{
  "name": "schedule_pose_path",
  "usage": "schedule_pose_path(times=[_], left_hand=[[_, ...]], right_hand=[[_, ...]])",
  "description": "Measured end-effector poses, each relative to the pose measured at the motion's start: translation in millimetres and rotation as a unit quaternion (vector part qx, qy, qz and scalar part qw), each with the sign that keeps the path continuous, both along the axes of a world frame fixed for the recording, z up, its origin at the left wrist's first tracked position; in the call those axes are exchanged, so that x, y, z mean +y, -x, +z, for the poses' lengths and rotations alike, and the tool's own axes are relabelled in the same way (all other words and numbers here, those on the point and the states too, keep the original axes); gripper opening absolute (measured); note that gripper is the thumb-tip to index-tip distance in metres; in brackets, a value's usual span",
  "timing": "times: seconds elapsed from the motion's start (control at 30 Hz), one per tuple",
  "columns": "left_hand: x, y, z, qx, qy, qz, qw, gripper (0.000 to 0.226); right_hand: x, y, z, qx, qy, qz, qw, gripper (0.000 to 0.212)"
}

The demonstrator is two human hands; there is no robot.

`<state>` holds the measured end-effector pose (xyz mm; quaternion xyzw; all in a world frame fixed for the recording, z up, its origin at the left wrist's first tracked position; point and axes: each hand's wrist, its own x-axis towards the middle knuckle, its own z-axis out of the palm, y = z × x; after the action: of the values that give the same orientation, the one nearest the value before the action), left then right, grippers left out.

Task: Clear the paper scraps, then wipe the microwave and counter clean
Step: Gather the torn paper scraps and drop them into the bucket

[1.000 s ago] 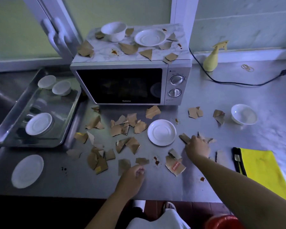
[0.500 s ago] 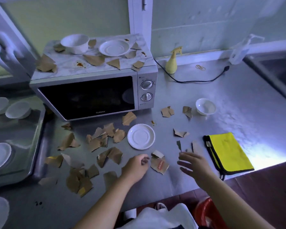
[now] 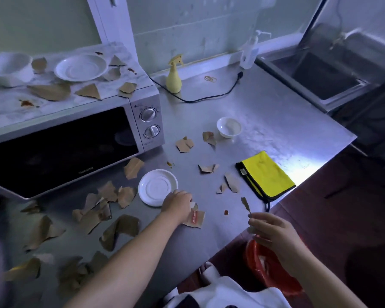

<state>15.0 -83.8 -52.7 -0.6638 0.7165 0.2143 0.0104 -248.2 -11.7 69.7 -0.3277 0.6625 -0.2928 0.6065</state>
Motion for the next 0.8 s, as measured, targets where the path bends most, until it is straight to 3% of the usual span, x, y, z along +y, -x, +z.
schedule_pose_path(times=[0.23,0.53,0.8], left_hand=[[-23,-1,-2,-0.044,0.039,-0.044,0.997,0.027],[-27,-5,-2,-0.083,0.034,-0.049,0.995,0.024],[-29,-4,4,-0.049,-0.04,0.003,0.998,0.027]], right_hand=[[14,16,-3,-0.009,-0.003,-0.059,0.998,0.021],[-21,5,3,0.006,0.014,-0.01,1.0,0.022],[-49,-2,-9,-0.032,-0.011,0.017,0.999,0.016]])
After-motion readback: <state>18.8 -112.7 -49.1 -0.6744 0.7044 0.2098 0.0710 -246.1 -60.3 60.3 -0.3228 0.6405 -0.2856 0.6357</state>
